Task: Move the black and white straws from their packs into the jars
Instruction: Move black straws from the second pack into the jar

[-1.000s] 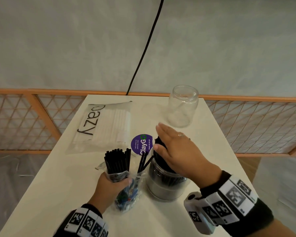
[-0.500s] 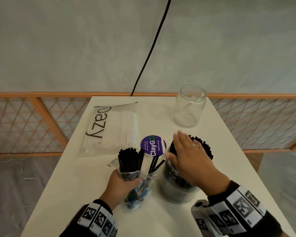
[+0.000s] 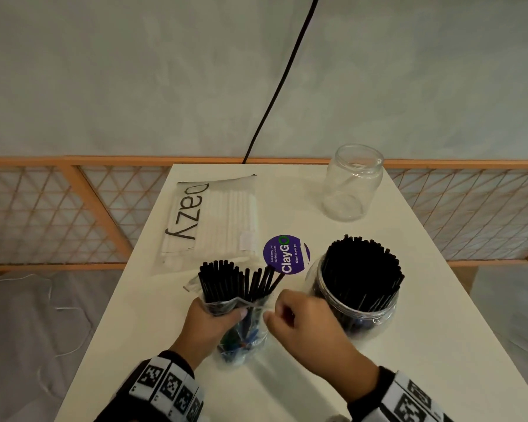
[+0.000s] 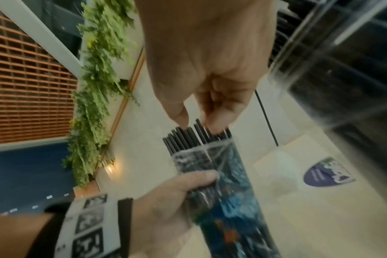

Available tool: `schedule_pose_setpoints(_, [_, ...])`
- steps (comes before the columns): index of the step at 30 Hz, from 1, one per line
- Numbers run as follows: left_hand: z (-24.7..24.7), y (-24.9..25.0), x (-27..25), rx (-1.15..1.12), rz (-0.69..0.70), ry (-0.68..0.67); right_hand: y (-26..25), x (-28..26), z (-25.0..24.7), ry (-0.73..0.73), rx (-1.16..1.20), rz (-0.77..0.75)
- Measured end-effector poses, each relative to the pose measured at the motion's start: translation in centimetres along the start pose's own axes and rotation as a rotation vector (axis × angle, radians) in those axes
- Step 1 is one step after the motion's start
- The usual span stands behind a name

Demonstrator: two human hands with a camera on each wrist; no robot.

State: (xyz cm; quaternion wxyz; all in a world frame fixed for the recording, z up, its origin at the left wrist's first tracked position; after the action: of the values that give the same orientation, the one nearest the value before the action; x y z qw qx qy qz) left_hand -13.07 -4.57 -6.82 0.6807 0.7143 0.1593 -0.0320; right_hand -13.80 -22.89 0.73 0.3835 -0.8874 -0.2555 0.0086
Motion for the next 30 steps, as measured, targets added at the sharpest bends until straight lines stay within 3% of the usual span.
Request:
schedule_pose_setpoints(3, [-0.4, -0.6, 0.3, -0.020, 0.009, -0.009, 1.1, 0.4, 1.4, -0.112, 0.091, 0.194])
schedule_pose_setpoints(8, [0.5, -1.7, 0.2, -0.039, -0.020, -0.064, 1.4, 2.5, 2.1, -0.019, 0.494, 0.132])
schedule_pose_setpoints(20, [1.0, -3.0, 0.4, 0.072, -0.066, -0.155, 3.4, 3.6, 4.7, -0.069, 0.761, 0.288])
schedule_pose_setpoints(30, [1.3, -2.3, 0.4, 0.029, -0.039, -0.194, 2.8, 3.5, 3.3, 0.009, 0.600, 0.166])
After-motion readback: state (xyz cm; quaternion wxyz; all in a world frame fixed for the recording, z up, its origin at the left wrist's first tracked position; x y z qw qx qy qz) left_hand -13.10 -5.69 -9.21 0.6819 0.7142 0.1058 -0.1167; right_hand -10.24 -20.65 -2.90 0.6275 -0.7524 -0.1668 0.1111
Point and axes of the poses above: each hand's wrist, its own x-axis towards the middle knuckle, its own z-axis out of the palm, y = z × x, the point moved 1 cm from there along x, towards the middle knuckle, and after that the axes turned 9 degrees about -z, right-handed, at the moved point
